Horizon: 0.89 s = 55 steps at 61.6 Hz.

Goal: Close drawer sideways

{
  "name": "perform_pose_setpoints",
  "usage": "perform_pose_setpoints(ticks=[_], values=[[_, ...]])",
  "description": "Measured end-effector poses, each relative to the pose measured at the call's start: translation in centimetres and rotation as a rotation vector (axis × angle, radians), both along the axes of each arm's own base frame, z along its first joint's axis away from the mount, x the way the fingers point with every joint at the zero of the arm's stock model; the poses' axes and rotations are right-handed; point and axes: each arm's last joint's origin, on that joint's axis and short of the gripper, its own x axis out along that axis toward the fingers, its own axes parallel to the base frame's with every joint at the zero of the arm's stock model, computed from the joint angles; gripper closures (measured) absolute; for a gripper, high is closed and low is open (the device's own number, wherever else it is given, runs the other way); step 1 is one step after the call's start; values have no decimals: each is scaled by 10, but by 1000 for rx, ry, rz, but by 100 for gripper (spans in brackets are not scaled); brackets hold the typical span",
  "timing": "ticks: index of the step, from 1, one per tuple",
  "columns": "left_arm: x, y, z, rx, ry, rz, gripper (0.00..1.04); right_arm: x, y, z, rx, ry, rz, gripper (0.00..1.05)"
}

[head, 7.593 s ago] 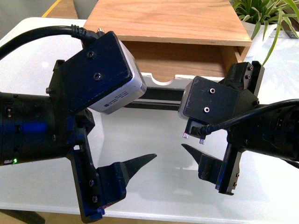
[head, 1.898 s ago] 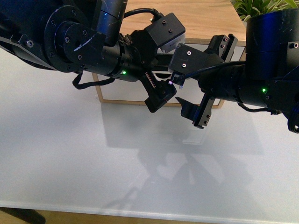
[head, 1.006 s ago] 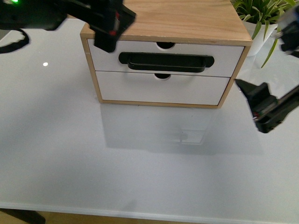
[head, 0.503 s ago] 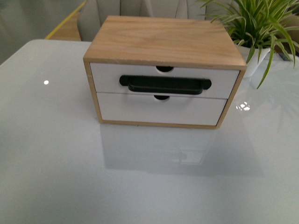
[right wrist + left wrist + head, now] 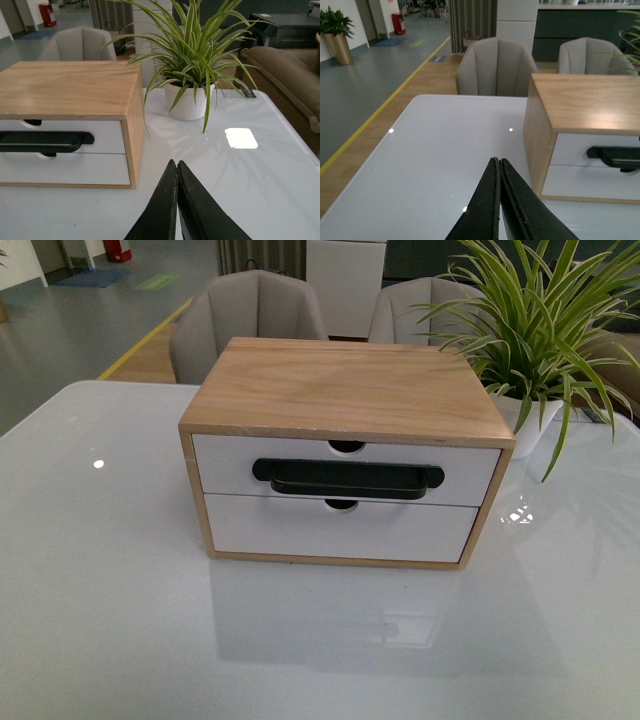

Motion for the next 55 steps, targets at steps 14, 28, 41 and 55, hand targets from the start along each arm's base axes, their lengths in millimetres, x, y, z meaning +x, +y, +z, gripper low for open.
perform_pose_setpoints(ticks=[14,28,41,55], values=[[-14,0,1,0,-1,1,103,-13,0,5,0,-17,-1,103],[-26,0,5,0,-14,1,103,-24,0,9,0,-27,0,103],[-36,0,7,0,-22,1,103,-34,0,10,0,-33,-1,103],[-43,0,7,0,-22,1,103,-40,0,10,0,-34,-1,103]])
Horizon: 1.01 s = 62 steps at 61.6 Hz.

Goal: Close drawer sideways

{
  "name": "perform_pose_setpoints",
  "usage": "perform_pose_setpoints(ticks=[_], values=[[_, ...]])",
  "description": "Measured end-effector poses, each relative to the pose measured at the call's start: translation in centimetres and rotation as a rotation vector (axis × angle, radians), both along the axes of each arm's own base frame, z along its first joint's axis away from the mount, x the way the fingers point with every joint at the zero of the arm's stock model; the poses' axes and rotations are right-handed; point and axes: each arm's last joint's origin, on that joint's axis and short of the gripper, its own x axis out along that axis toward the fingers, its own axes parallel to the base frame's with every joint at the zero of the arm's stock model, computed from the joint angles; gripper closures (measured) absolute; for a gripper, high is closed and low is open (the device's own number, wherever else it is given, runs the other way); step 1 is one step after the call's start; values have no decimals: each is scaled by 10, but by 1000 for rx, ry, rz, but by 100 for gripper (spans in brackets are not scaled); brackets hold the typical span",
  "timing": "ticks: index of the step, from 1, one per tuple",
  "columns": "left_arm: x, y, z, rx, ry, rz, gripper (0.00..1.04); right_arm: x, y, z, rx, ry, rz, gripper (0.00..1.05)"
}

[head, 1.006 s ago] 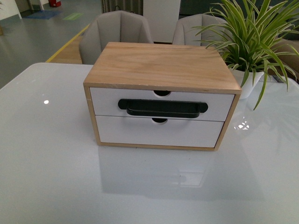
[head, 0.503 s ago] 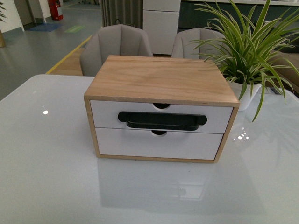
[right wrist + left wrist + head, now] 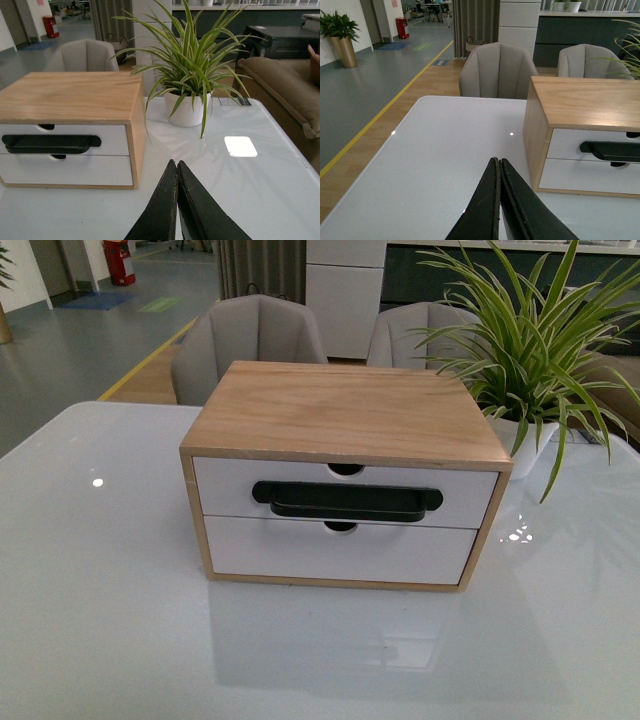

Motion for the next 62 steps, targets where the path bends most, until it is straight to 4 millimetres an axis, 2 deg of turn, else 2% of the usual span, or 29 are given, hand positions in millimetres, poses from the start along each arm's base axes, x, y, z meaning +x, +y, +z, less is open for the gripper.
perform_pose_setpoints(ticks=[14,21,47,52,62], values=[[-4,0,-1,0,1,0,103,-6,0,-2,0,13,-1,103],[-14,0,-4,2,16,0,103,-15,0,-3,0,7,2,103],[-15,0,-3,2,6,0,103,-15,0,-3,0,5,2,103],[-15,0,-3,2,6,0,88,-15,0,-3,0,5,2,101],[-15,0,-3,2,6,0,57,-15,0,-3,0,5,2,69]])
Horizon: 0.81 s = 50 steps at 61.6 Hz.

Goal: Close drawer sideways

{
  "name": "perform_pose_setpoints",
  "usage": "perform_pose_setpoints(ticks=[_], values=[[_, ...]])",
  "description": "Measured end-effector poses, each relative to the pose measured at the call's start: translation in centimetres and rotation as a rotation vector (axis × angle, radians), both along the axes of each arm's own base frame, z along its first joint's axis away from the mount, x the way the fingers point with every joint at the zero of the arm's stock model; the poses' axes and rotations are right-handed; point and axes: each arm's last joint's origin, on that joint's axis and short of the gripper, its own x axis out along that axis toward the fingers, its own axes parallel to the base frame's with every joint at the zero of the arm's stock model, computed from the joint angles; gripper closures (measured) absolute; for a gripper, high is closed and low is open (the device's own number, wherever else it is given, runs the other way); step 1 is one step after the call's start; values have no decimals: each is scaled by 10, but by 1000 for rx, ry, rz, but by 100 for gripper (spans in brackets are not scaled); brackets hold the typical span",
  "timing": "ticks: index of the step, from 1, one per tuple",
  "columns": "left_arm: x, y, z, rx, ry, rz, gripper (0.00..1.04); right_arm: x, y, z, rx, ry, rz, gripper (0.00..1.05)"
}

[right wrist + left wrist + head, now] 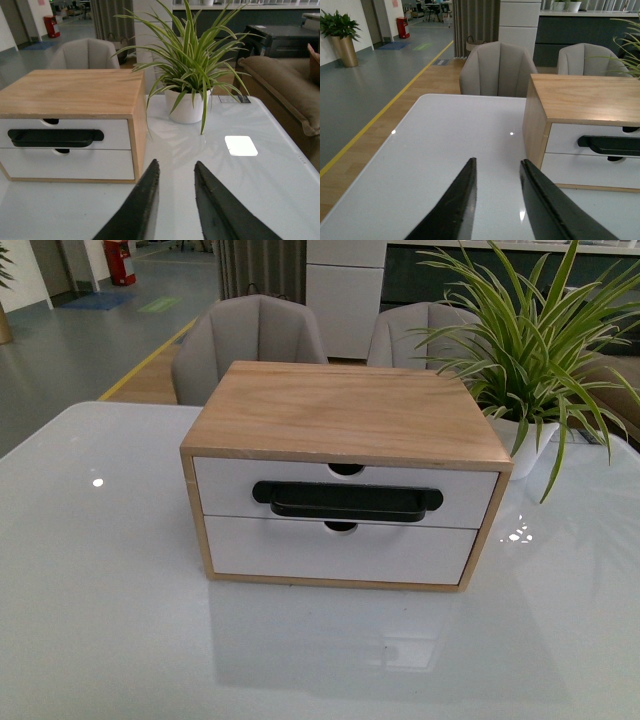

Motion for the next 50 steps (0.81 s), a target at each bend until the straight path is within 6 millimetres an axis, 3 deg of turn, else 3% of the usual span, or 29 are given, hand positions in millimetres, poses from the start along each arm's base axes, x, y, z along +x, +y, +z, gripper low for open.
perform_pose_setpoints(ticks=[11,15,50], values=[[0,0,0,2,0,0,7,0,0,0,0,0,0,19],[0,0,0,1,0,0,9,0,0,0,1,0,0,7],[0,0,0,1,0,0,9,0,0,0,1,0,0,9]])
